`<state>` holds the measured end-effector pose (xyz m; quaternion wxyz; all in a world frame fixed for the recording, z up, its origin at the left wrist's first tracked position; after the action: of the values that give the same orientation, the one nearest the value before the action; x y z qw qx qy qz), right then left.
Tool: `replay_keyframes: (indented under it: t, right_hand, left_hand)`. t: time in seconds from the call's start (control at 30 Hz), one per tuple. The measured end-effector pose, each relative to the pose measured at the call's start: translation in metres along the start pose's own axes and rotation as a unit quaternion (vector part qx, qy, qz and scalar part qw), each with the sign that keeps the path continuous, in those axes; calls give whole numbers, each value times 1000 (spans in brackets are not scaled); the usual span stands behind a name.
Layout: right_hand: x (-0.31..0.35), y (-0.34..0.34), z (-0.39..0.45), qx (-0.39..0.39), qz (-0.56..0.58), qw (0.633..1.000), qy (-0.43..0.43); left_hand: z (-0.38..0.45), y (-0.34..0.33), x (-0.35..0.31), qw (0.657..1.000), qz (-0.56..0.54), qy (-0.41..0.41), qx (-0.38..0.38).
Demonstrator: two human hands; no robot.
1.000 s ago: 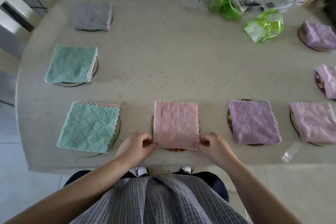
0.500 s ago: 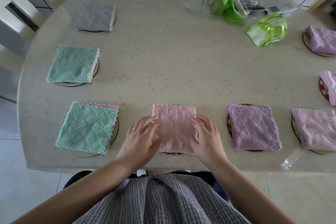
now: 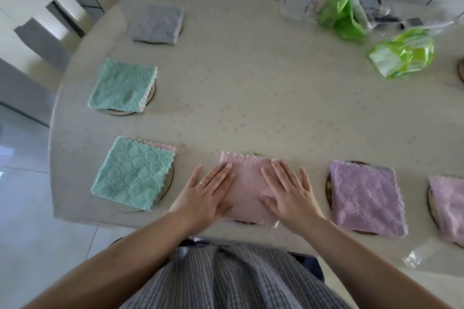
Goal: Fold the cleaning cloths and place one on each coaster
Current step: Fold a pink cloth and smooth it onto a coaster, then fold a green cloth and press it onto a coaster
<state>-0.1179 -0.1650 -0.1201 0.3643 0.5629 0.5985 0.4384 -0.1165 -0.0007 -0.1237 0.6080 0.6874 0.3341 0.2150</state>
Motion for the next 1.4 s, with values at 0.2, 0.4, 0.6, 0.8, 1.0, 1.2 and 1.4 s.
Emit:
replay_keyframes:
  t: [0.2, 0.4, 0.6, 0.8, 1.0, 1.2, 1.4]
  right_hand:
    - [29, 27, 10, -29, 97, 994, 32]
    - [139, 58, 29, -32, 233, 970, 56]
    - [196, 14, 28, 48, 342, 934, -95]
    - [215, -3, 26, 91, 269, 952, -116]
    - [218, -12, 27, 93, 250, 955, -130]
    - [218, -10, 24, 95, 260, 952, -128]
    - [212, -1, 21, 57, 305, 940, -142]
  left_hand:
    - [-45, 35, 45, 982, -110, 88, -126]
    - [-157, 46, 166, 893, -221, 292, -263]
    - [-208, 18, 242, 882, -273, 340, -177]
    - [-199, 5, 244, 911, -299, 270, -88]
    - [-191, -4, 248, 900, -320, 287, -74]
    - [-187, -6, 243, 919, -303, 252, -26]
    - [-189, 0, 240, 918, -320, 232, -38]
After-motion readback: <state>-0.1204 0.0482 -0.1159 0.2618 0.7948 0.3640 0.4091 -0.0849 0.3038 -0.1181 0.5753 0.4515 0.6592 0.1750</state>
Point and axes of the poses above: each hand's wrist, its own z-axis towards the middle knuckle, its own y-axis out of the back of the hand, x = y × z, the point moved 10 cm from there along z, towards the middle knuckle, and after that the axes turned 6 degrees about -y, right-handed, at the moved point
